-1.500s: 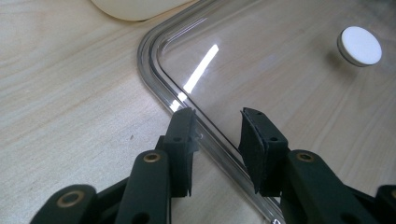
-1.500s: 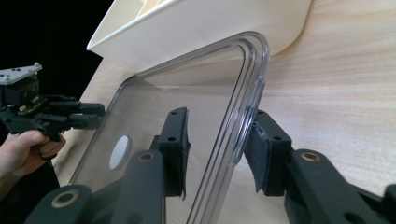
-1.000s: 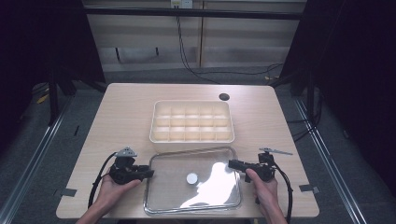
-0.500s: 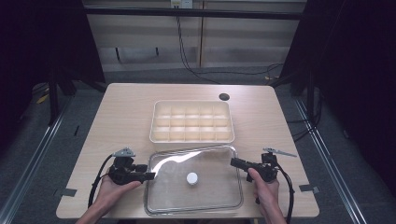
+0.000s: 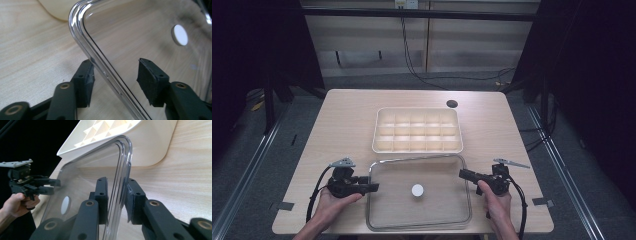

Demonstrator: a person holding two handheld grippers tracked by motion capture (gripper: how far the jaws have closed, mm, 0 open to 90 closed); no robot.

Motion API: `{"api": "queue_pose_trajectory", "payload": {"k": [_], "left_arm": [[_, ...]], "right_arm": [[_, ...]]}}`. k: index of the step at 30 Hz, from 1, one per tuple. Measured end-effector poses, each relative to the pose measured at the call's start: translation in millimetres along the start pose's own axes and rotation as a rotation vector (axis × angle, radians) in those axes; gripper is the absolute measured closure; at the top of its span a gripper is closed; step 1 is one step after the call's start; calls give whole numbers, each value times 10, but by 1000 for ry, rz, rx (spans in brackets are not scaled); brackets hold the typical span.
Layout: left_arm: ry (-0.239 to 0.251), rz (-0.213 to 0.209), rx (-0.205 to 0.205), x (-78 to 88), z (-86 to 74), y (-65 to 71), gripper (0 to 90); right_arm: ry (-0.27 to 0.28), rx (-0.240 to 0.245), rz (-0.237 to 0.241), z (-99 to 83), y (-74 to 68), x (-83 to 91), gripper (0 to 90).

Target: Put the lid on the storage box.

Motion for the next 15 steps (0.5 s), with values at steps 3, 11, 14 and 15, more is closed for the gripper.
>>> {"api": "queue_pose_trajectory", "payload": {"k": [3, 11, 14, 15], "left_arm": [[21, -9, 2, 58, 16, 8, 541], [51, 15, -24, 133, 76, 65, 567], [62, 11, -28, 151, 106, 65, 579], [76, -2, -25, 167, 126, 72, 590]], "right_arm": [[-7, 8, -11, -3, 4, 4, 737], [-20, 24, -67, -4, -4, -1, 714], [-12, 33, -72, 15, -16, 4, 713], [-7, 37, -75, 20, -16, 7, 712]]}}
Point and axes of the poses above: each handheld gripper's, and its own axes: x roughly backward along the jaws, z roughly out of its top, y roughly to its right, the point moved 4 cm from there along -x, roughly forward along the jaws, and after that the axes turned 13 degrees about z, right-handed, at the moved point
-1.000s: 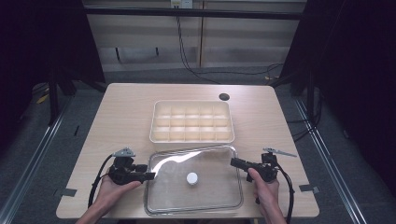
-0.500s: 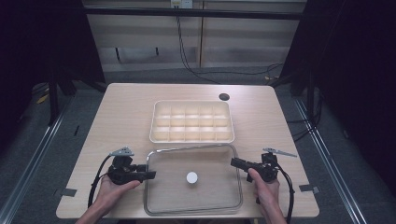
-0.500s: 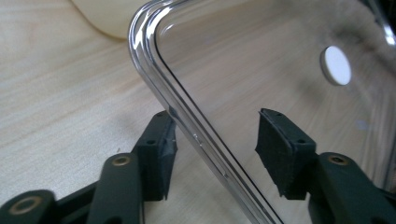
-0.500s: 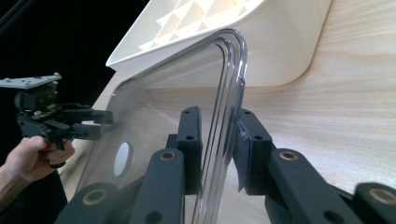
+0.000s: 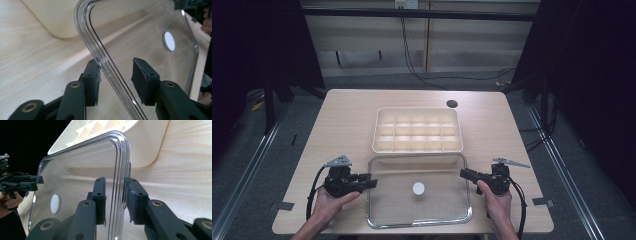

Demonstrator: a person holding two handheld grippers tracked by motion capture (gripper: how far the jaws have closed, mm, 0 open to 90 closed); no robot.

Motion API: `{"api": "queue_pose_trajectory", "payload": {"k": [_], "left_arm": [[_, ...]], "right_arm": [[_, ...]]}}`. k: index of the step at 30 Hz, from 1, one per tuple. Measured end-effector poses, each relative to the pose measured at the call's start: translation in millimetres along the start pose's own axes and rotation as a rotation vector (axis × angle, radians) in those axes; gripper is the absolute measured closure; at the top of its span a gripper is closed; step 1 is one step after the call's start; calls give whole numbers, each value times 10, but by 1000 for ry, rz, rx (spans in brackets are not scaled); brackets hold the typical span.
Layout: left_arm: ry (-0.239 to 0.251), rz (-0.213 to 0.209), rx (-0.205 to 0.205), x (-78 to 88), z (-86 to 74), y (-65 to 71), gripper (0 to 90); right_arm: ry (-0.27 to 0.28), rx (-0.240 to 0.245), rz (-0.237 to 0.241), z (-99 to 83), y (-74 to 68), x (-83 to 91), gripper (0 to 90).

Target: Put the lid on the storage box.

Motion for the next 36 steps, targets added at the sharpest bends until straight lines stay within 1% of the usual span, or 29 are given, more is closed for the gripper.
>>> {"api": "queue_pose_trajectory", "payload": {"k": [1, 2, 3, 4, 5, 6, 7, 8, 9, 14, 15, 16, 17, 18, 19, 20, 21, 22, 25, 27, 31, 33, 35, 36], "left_arm": [[4, 1, 0, 13, 12, 3, 612], [15, -5, 0, 28, 28, 8, 612], [33, -5, -16, 58, 45, 17, 625], [33, -2, -30, 70, 52, 21, 625], [33, -2, -30, 70, 52, 21, 625], [39, -3, -40, 81, 60, 30, 625], [47, -6, -35, 94, 70, 46, 633], [51, -11, -41, 106, 79, 51, 633], [59, -18, -36, 120, 93, 67, 642], [69, -25, -32, 139, 119, 82, 651], [86, -30, -34, 168, 141, 85, 661], [86, -30, -34, 168, 141, 85, 670], [101, -28, -42, 199, 164, 86, 674], [101, -28, -42, 199, 164, 86, 678], [103, -26, -42, 210, 172, 81, 683], [107, -27, -38, 219, 178, 80, 683], [110, -25, -44, 231, 185, 72, 686], [113, -22, -40, 237, 190, 72, 689], [124, -27, -34, 260, 209, 60, 698], [129, -24, -24, 272, 224, 47, 703], [137, -25, -18, 290, 232, 43, 708], [139, -20, -14, 298, 235, 35, 711], [141, -17, -15, 300, 240, 30, 712], [146, -14, -10, 306, 250, 24, 713]], "right_arm": [[14, -3, 4, 13, -10, 15, 712], [14, -3, 4, 13, -10, 15, 712], [27, 8, 6, 31, -23, 26, 711], [27, 14, 7, 39, -38, 32, 710], [27, 14, 7, 39, -38, 32, 710], [26, 23, 1, 43, -51, 38, 707], [20, 37, -5, 43, -77, 54, 704], [20, 37, -5, 43, -77, 54, 704], [25, 41, -1, 45, -95, 78, 705], [35, 54, 0, 66, -124, 100, 706], [40, 62, 0, 82, -141, 105, 707], [40, 62, 0, 82, -141, 105, 707], [48, 66, 7, 101, -163, 112, 710], [48, 66, 7, 101, -163, 112, 710], [51, 81, 6, 122, -185, 114, 712], [51, 81, 6, 122, -185, 114, 712], [53, 82, 7, 131, -198, 112, 712], [53, 92, 6, 140, -206, 108, 712], [54, 96, 10, 154, -227, 100, 713], [55, 109, 8, 172, -242, 90, 715], [56, 108, 13, 192, -265, 86, 717], [56, 119, 15, 213, -270, 75, 719], [51, 115, 15, 219, -275, 73, 720], [53, 122, 17, 229, -275, 68, 721]]}}
Point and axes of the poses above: each handheld gripper's, and its own axes: x roughly backward along the jaws, z roughly out of its top, y roughly to its right, the point moved 4 cm from there along -x, roughly forward along the jaws, and after that the axes turned 13 degrees about z, right-handed, at the moved point
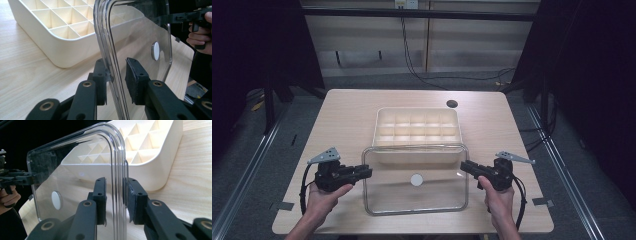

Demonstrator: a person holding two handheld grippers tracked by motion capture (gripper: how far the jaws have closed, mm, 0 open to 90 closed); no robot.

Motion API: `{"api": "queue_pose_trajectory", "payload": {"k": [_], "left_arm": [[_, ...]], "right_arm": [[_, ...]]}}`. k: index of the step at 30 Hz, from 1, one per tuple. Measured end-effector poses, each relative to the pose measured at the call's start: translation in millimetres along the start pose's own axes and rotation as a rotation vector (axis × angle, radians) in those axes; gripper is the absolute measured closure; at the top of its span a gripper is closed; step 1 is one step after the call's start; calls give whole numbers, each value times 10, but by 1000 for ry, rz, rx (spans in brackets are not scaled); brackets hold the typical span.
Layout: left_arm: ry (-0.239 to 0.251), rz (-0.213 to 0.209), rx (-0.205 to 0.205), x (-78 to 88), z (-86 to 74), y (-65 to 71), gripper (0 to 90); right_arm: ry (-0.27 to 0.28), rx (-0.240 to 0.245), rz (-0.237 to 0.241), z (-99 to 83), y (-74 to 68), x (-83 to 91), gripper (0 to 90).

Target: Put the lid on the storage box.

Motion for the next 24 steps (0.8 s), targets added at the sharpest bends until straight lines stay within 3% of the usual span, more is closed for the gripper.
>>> {"api": "queue_pose_trajectory", "payload": {"k": [14, 24], "left_arm": [[34, 10, 16, 68, 179, -82, 740], [28, 13, 27, 35, 235, -131, 740]], "right_arm": [[12, 17, 21, 108, -60, -52, 727], [27, 35, 15, 311, -94, -58, 737]]}}
Point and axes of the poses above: each handheld gripper's, and its own axes: x roughly backward along the jaws, z roughly out of its top, y roughly to its right, the point moved 4 cm from there along -x, roughly forward along the jaws, and after that the axes turned 13 degrees about z, right-handed, at the moved point
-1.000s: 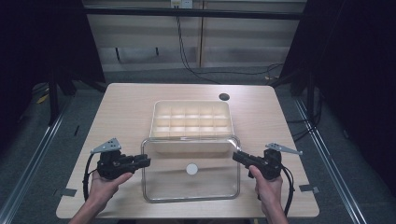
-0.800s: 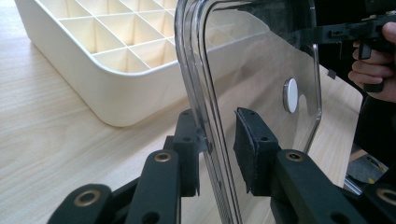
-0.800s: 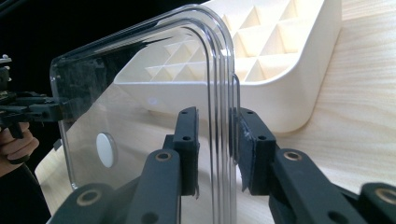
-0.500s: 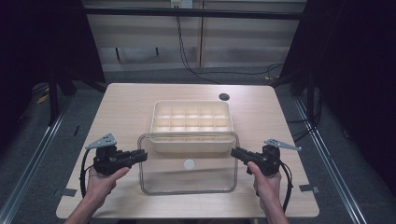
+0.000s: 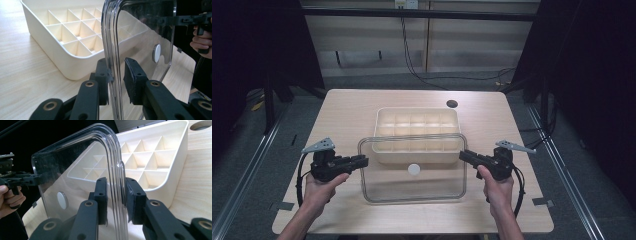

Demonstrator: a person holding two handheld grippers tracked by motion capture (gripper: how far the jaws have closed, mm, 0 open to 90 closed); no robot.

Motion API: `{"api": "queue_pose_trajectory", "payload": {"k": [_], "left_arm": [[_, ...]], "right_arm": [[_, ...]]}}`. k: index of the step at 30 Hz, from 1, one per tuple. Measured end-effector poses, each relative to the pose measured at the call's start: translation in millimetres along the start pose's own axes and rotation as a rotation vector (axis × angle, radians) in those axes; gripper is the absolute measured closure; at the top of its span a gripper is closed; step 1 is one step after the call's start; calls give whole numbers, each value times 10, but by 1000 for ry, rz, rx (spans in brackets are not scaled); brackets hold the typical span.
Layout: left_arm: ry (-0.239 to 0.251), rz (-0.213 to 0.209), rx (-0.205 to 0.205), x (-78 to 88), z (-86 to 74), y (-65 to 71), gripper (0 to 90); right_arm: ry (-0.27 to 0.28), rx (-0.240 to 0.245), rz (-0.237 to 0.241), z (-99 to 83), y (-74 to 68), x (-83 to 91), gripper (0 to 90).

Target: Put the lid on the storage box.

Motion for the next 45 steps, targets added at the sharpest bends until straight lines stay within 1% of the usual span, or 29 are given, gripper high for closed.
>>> {"api": "queue_pose_trajectory", "payload": {"k": [2, 3, 4, 6, 9, 12, 16, 17, 18, 20, 21, 24, 25, 26, 31, 32, 35, 37, 38, 40, 43, 45], "left_arm": [[9, 7, 6, -1, 49, -5, 739], [18, -4, 24, -16, 91, -9, 740], [18, -4, 24, -16, 91, -9, 739], [19, 11, 13, -33, 124, -1, 739], [22, 4, 15, -38, 161, 16, 738], [26, 9, 3, -31, 202, 33, 736], [35, 14, -6, -2, 298, 40, 735], [39, 23, -11, 7, 347, 27, 734], [39, 23, -11, 7, 347, 27, 731], [39, 46, -7, 2, 392, 22, 728], [43, 47, -11, -11, 421, 6, 728], [46, 44, -7, -20, 456, -8, 728], [47, 46, -12, -19, 476, -17, 728], [52, 45, -5, -21, 499, -18, 729], [56, 49, -25, -15, 620, -41, 728], [59, 51, -27, -10, 643, -46, 728], [65, 48, -26, -10, 707, -53, 728], [67, 50, -24, -14, 738, -66, 728], [71, 53, -21, -18, 754, -68, 728], [63, 51, -28, -35, 780, -86, 728], [59, 63, -23, -94, 834, -114, 726], [56, 58, -23, -107, 853, -122, 727]], "right_arm": [[5, 2, 2, 22, -1, -5, 736], [8, 1, -4, 43, 2, -9, 736], [8, 1, -4, 43, 2, -9, 736], [16, 1, -7, 66, 4, 3, 736], [19, 11, -8, 90, 6, 25, 735], [20, 16, -13, 142, -8, 54, 735], [26, 27, -9, 204, -30, 60, 735], [31, 33, -5, 247, -44, 53, 737], [31, 33, -5, 247, -44, 53, 737], [36, 35, 3, 288, -50, 35, 739], [38, 36, -3, 325, -39, 18, 738], [47, 28, 1, 359, -20, 5, 738], [50, 24, 1, 376, -14, -3, 738], [53, 19, 1, 393, -12, -13, 738], [70, 23, 5, 510, -4, -45, 737], [70, 23, 5, 510, -4, -45, 737], [74, 19, 6, 566, 4, -61, 737], [71, 27, 3, 628, 11, -77, 736], [71, 27, 3, 628, 11, -77, 736], [74, 31, -2, 667, 11, -92, 733], [74, 29, -8, 718, 53, -120, 733], [75, 25, -12, 729, 78, -126, 732]]}}
Point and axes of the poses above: each handheld gripper's, and its own axes: x roughly backward along the jaws, z roughly out of its top, y roughly to its right, the point moved 4 cm from there along -x, roughly forward along the jaws, and after that the axes turned 13 degrees about z, right-handed, at the moved point
